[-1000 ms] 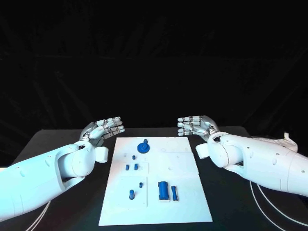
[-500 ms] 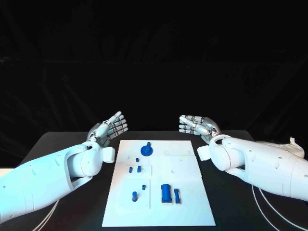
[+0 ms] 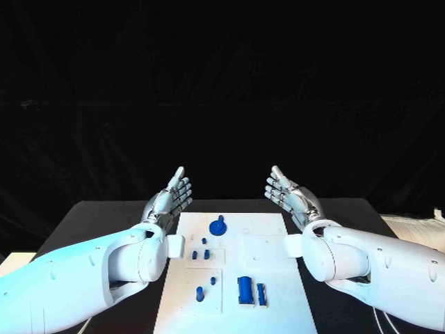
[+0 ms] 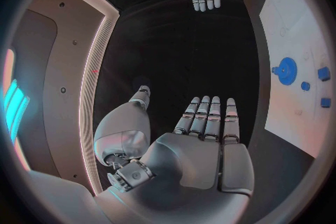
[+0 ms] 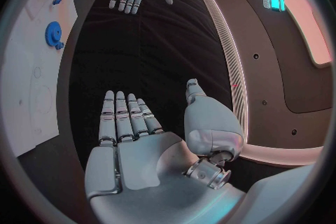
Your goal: Assemble the parts on the task board
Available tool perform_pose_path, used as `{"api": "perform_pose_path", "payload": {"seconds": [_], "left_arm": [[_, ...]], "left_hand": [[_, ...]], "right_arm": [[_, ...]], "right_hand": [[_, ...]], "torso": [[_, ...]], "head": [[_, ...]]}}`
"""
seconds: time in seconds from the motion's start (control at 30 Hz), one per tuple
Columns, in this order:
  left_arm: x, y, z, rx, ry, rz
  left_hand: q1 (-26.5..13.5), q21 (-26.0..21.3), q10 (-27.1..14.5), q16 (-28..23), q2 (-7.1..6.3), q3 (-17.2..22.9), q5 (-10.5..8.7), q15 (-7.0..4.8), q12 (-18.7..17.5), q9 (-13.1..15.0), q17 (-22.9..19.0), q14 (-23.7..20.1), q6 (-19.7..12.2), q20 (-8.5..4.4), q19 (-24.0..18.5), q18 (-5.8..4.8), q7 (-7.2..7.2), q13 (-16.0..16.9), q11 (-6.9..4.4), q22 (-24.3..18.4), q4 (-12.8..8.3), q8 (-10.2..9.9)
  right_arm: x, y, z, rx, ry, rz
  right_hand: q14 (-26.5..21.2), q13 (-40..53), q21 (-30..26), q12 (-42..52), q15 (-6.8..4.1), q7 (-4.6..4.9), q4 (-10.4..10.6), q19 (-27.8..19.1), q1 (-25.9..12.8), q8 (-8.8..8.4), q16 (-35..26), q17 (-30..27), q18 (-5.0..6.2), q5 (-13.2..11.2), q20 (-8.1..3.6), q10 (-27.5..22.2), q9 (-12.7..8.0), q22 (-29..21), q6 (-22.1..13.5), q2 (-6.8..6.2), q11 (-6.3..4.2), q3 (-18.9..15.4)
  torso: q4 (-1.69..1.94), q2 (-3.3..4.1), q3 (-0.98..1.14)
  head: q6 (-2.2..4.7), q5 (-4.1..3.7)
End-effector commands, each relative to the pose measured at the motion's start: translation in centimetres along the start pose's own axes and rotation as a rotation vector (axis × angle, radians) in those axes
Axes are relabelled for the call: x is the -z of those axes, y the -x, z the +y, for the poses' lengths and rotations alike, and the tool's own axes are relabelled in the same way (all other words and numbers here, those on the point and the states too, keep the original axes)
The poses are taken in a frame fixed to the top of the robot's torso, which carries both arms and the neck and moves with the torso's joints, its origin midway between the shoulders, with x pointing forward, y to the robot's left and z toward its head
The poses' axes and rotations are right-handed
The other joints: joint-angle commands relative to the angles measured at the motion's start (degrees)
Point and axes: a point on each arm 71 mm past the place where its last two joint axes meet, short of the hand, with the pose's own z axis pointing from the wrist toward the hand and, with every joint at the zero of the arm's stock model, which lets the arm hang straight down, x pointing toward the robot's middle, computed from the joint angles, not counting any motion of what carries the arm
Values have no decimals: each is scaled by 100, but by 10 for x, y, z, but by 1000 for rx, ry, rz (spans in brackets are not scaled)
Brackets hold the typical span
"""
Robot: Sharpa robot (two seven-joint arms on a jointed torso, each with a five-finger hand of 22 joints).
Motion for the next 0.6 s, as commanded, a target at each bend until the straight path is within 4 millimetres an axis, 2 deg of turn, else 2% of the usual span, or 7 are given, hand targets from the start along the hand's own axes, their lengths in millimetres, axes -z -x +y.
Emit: {"api": "perform_pose_path", "payload": {"seconds": [0.03,0.13,0.2,0.23,0.27,0.3,0.6], "left_arm": [[7,1,-8,-117,-86,-89],[10,0,-8,-127,-93,-96],[11,0,-9,-129,-94,-98],[11,0,-9,-129,-94,-98],[11,0,-9,-129,-94,-98],[11,0,-9,-129,-94,-98],[11,0,-9,-129,-94,-98]], "left_hand": [[-917,-35,-743,-261,14,-232,-66,-66,-33,-15,-15,-681,-711,-575,-562,-534,-222,-12,-110,-257,1,-39],[-1141,-35,-921,-261,14,-281,-66,-66,-33,-15,-15,-845,-885,-575,-695,-534,-222,-12,-110,-320,1,-39],[-1274,-35,-1032,-261,14,-313,-66,-66,-33,-15,-15,-947,-990,-575,-772,-534,-222,-12,-110,-359,1,-39],[-1359,-35,-1101,-261,14,-728,-66,-66,-33,-15,-15,-1010,-1058,-575,-818,-534,-222,-12,-110,-383,1,-39],[-1418,-35,-1149,-261,14,-728,-66,-66,-33,-15,-15,-1054,-1102,-575,-857,-534,-222,-12,-110,-399,1,-39],[-1475,-35,-1196,-261,14,-728,-66,-66,-33,-15,-15,-1095,-1147,-575,-894,-534,-222,-12,-110,-810,1,-39],[-1916,-35,-1555,-261,14,-728,-66,-66,-33,-15,-15,-1424,-1490,-575,-1157,-534,-222,-12,-110,-810,1,-39]], "right_arm": [[4,3,3,8,30,-102],[5,2,4,8,31,-103],[5,2,4,8,31,-103],[5,2,4,8,31,-103],[5,2,4,8,31,-103],[5,2,4,8,31,-103],[5,2,4,8,31,-103]], "right_hand": [[-872,-13,-43,-38,-10,-131,-53,-803,-1097,-40,-44,-102,-513,-77,-128,-816,-28,-217,-711,0,-32,-2],[-1086,-13,-43,-38,-10,-131,-53,-1000,-1365,-40,-44,-102,-513,-77,-128,-1015,-28,-270,-885,0,-32,-2],[-1217,-13,-43,-38,-10,-131,-53,-1119,-1529,-40,-44,-102,-513,-77,-128,-1138,-28,-678,-993,0,-32,-2],[-1293,-13,-43,-38,-10,-131,-53,-1189,-1627,-40,-44,-102,-513,-77,-128,-1207,-28,-678,-1055,0,-32,-2],[-1349,-13,-43,-38,-10,-131,-53,-1240,-1697,-40,-44,-102,-513,-77,-128,-1261,-28,-678,-1100,0,-32,-2],[-1406,-13,-43,-38,-10,-131,-53,-1291,-1769,-40,-44,-102,-513,-77,-128,-1315,-28,-678,-1148,0,-32,-2],[-1830,-13,-43,-38,-10,-131,-53,-1681,-2296,-40,-44,-102,-513,-77,-128,-1708,-28,-678,-1491,0,-32,-2]], "torso": [[-13,-5,9],[-13,-5,9],[-13,-5,9],[-13,-5,9],[-13,-5,9],[-13,-5,9],[-13,-5,9]], "head": [[3,4],[3,4],[3,4],[3,4],[3,4],[3,4],[3,4]]}}
